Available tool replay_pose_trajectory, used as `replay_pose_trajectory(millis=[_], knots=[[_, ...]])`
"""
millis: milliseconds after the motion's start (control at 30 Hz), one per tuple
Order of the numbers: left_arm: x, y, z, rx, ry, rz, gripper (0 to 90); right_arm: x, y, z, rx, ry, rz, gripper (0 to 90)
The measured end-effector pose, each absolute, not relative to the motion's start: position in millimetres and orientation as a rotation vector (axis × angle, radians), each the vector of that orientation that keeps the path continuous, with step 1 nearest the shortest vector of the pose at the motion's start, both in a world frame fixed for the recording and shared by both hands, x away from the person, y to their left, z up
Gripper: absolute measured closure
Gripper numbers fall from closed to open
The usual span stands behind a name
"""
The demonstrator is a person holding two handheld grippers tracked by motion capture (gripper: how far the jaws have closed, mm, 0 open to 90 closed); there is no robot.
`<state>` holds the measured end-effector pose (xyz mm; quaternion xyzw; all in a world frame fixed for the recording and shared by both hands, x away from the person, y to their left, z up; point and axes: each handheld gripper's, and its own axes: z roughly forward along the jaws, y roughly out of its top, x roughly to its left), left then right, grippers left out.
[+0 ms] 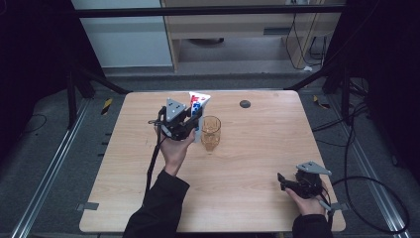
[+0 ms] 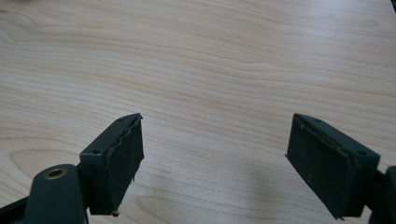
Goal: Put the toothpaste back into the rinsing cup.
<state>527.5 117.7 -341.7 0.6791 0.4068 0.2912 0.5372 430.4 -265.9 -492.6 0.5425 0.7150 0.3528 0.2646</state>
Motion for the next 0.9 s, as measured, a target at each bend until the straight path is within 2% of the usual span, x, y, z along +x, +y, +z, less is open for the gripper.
replay_pose_trajectory(millis=[900], knots=[[579,99,-343,1.571,1.006,0.712,72.1,431,-265,-494,1.468,1.922,0.944,17.1]])
